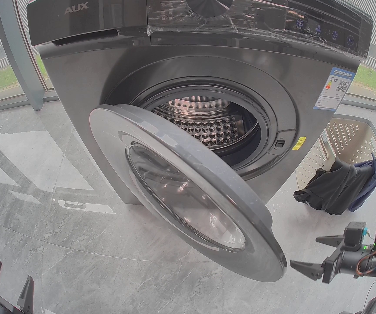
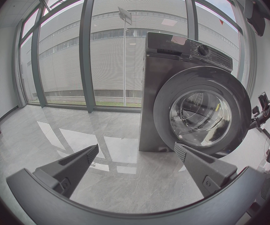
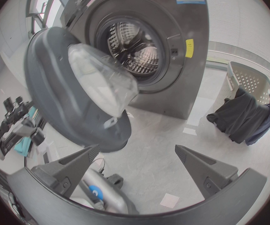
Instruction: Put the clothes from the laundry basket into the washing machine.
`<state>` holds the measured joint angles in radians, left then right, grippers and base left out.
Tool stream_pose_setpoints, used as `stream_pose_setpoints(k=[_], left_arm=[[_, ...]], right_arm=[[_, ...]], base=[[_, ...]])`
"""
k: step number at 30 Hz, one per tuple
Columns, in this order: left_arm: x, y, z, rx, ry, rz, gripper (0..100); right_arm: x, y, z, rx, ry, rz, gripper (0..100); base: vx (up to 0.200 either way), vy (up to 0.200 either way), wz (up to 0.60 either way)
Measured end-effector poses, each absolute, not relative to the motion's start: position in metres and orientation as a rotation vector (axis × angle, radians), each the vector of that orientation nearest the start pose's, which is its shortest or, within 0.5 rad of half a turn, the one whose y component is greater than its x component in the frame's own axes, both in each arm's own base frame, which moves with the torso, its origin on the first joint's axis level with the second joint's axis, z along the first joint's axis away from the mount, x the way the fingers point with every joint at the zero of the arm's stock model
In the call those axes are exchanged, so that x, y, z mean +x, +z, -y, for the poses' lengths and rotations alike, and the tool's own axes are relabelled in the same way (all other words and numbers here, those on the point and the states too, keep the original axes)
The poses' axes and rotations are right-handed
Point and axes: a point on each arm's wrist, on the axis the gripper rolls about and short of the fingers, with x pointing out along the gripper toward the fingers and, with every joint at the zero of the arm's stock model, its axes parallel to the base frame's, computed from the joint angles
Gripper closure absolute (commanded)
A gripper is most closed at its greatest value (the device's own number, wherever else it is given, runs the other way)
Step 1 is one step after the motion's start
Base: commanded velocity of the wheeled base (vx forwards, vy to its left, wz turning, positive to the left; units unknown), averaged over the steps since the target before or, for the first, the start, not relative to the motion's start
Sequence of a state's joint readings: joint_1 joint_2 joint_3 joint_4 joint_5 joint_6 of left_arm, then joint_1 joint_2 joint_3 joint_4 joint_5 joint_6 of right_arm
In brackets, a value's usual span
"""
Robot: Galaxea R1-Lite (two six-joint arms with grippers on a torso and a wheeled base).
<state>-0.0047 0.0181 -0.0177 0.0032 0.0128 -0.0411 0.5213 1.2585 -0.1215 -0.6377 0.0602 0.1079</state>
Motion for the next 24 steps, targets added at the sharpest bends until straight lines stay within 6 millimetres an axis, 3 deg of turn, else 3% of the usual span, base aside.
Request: stream_pose_setpoints(k=[3,9,19,24], left_arm=[[-0.023,0.080,0.000,-0.041,0.008,-0.003,0],[-0.023,0.080,0.000,-0.041,0.007,-0.003,0],[-0.023,0.080,0.000,-0.041,0.007,-0.003,0],[-0.023,0.080,0.000,-0.040,0.007,-0.003,0]], right_arm=[[0.136,0.115,-0.076,-0.009,0.522,-0.516,0],[0.146,0.114,-0.093,-0.026,0.563,-0.543,0],[0.125,0.110,-0.114,-0.030,0.714,-0.574,0],[0.122,0.114,-0.113,-0.012,0.716,-0.557,0]], base=[[0.000,0.000,0.00],[0.000,0.000,0.00],[0.000,0.000,0.00],[-0.200,0.000,0.00]])
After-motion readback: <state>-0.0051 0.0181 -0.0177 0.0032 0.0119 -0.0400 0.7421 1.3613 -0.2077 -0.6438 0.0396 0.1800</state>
